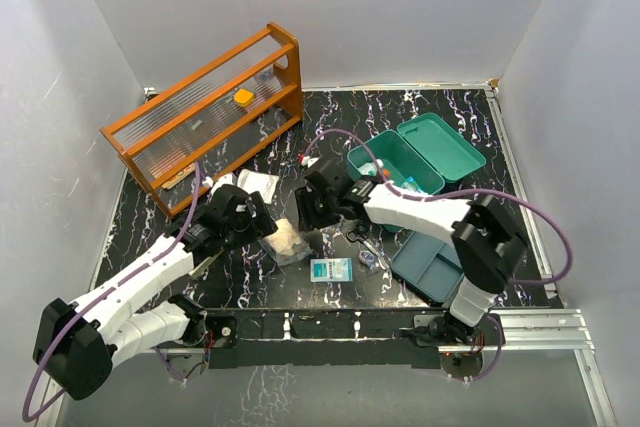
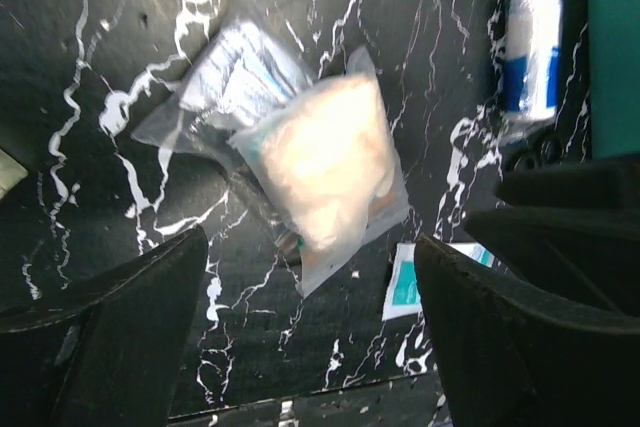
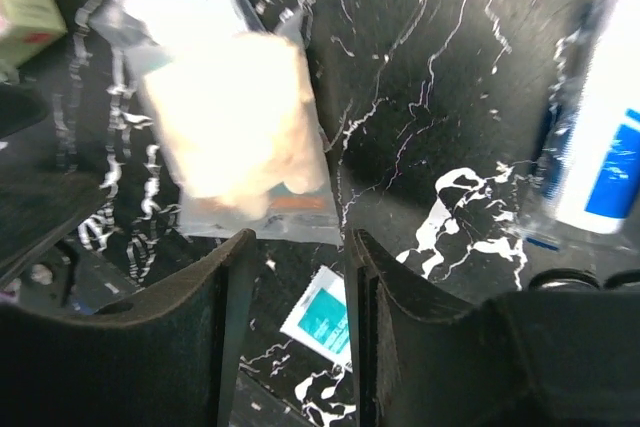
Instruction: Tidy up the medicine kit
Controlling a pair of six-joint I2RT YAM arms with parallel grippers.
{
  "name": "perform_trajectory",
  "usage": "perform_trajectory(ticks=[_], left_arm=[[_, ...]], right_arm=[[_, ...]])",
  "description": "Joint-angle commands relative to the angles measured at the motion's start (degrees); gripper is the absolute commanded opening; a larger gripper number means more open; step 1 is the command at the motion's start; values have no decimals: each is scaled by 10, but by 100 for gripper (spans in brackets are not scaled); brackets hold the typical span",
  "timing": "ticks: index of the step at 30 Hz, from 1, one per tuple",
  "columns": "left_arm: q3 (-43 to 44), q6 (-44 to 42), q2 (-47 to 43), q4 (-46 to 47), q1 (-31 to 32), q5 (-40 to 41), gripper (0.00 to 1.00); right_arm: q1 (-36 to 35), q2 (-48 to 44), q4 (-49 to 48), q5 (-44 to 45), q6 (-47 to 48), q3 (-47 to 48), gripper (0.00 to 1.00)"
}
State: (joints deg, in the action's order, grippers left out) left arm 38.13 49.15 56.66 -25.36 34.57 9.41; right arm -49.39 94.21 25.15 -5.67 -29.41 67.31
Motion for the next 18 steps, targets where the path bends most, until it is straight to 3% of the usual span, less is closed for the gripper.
perform_trajectory(ticks=[1,4,11,14,18], left_arm=[[-41,54,-18,37,-3,-70,78],[-67,79,-16,66,-3,-82,69],[-96,78,21,157,-3,-120,61],[-85,79,41,140,-3,-107,45],[-89,88,53,129,-4,-98,43]], right_arm=[[-16,45,-12,18,-11,20,37],[-24,71,-19,19,-26,16,34],[-30,95,-41,21,-57,-2,31],[-30,103,-52,11,-64,-11,29],[-30,101,-68,14,-97,-29,27]])
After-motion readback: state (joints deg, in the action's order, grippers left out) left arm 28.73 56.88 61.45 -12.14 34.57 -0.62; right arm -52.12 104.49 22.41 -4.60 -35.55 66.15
